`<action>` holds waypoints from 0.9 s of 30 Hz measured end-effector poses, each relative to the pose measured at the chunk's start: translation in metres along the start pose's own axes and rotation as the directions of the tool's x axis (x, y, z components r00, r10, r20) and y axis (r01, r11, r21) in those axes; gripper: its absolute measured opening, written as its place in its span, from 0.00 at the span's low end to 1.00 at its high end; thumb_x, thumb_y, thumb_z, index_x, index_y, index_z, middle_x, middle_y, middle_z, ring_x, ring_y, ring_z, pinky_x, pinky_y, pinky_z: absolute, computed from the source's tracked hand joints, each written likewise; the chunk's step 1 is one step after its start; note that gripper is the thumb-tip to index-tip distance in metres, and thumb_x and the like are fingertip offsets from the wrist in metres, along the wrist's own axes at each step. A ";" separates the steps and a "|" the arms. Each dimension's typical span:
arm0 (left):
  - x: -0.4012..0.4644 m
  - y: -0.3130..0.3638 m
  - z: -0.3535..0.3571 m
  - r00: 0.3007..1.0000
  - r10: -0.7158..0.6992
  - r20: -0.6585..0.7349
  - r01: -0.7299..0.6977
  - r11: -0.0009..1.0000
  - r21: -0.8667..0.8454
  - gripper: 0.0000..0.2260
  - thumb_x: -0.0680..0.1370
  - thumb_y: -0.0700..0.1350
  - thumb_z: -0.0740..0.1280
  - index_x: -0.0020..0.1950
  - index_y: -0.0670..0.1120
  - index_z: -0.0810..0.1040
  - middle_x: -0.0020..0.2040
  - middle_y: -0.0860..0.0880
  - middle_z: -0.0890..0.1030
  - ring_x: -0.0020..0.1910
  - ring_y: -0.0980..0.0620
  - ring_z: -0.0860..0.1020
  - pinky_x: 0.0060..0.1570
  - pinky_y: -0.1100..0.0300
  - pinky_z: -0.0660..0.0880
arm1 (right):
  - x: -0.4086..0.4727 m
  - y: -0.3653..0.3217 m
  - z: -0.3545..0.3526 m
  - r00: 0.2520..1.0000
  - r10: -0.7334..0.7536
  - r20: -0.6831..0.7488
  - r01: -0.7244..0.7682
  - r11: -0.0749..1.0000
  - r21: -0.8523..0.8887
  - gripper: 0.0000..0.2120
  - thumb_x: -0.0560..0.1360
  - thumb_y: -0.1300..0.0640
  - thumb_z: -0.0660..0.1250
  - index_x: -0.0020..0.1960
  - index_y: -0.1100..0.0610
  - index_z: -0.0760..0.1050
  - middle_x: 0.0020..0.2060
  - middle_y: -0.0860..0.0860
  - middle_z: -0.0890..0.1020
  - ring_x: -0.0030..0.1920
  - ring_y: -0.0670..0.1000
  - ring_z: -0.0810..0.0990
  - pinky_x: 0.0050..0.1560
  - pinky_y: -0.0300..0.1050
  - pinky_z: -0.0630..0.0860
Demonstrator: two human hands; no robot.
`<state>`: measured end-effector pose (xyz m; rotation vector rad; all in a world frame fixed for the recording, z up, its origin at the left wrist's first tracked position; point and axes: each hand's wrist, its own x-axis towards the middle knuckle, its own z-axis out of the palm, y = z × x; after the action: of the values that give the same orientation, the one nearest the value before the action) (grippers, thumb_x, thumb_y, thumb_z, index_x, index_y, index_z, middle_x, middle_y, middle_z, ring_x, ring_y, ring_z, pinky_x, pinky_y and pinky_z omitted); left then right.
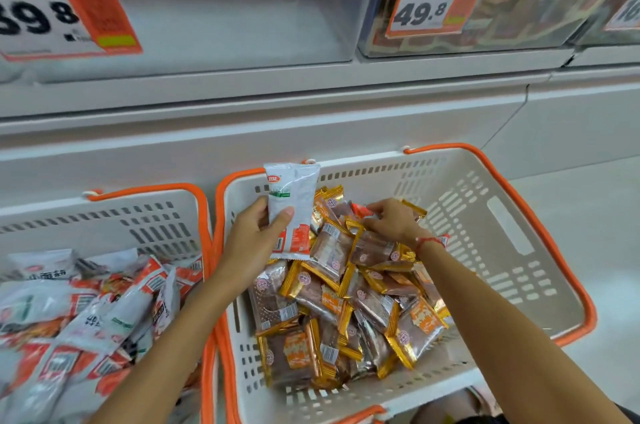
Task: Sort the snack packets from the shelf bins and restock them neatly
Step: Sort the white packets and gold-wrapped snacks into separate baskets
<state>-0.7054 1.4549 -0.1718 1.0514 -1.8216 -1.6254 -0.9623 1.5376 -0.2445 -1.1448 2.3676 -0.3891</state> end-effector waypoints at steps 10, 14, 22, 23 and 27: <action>-0.027 0.026 -0.003 0.990 0.133 -0.038 -0.134 0.990 -0.037 0.10 0.81 0.42 0.64 0.62 0.49 0.74 0.54 0.60 0.79 0.49 0.72 0.77 0.46 0.77 0.71 | -0.093 -0.035 -0.123 0.983 -0.140 -0.116 0.167 0.946 0.278 0.07 0.77 0.55 0.67 0.51 0.58 0.80 0.51 0.52 0.81 0.51 0.53 0.80 0.52 0.44 0.74; -0.052 0.048 -0.026 0.978 0.200 -0.062 -0.200 0.980 -0.002 0.11 0.80 0.43 0.65 0.57 0.59 0.72 0.53 0.64 0.77 0.50 0.75 0.74 0.50 0.75 0.67 | -0.129 -0.070 -0.135 0.973 -0.228 -0.035 0.209 0.812 0.545 0.11 0.80 0.59 0.62 0.61 0.59 0.77 0.52 0.49 0.84 0.56 0.50 0.82 0.55 0.40 0.77; -0.106 0.043 -0.148 0.932 0.183 -0.314 -0.129 0.974 0.186 0.11 0.77 0.43 0.70 0.57 0.51 0.74 0.49 0.54 0.78 0.48 0.63 0.74 0.46 0.69 0.69 | -0.149 -0.172 -0.068 0.906 -0.419 0.060 0.268 0.677 0.685 0.30 0.73 0.41 0.69 0.70 0.53 0.68 0.59 0.52 0.80 0.60 0.43 0.76 0.65 0.44 0.68; -0.111 0.035 -0.163 0.928 0.136 -0.347 -0.060 0.973 0.222 0.12 0.77 0.44 0.70 0.60 0.50 0.75 0.54 0.53 0.78 0.54 0.58 0.75 0.50 0.64 0.69 | -0.151 -0.189 -0.051 0.887 -0.460 0.042 0.318 0.674 0.667 0.22 0.75 0.45 0.68 0.64 0.55 0.70 0.52 0.54 0.81 0.53 0.42 0.77 0.57 0.40 0.70; -0.126 -0.004 -0.205 0.879 0.050 -0.475 0.208 0.855 0.475 0.18 0.79 0.43 0.65 0.70 0.50 0.73 0.65 0.45 0.76 0.63 0.42 0.74 0.58 0.50 0.71 | -0.164 -0.256 0.023 0.801 -0.578 -0.159 0.563 0.635 0.529 0.10 0.78 0.54 0.67 0.58 0.55 0.73 0.50 0.47 0.80 0.50 0.44 0.79 0.50 0.42 0.74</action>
<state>-0.4714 1.4309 -0.1211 1.6106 -1.9082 -0.7962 -0.6944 1.5104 -0.1016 -1.5474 1.6061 -1.1871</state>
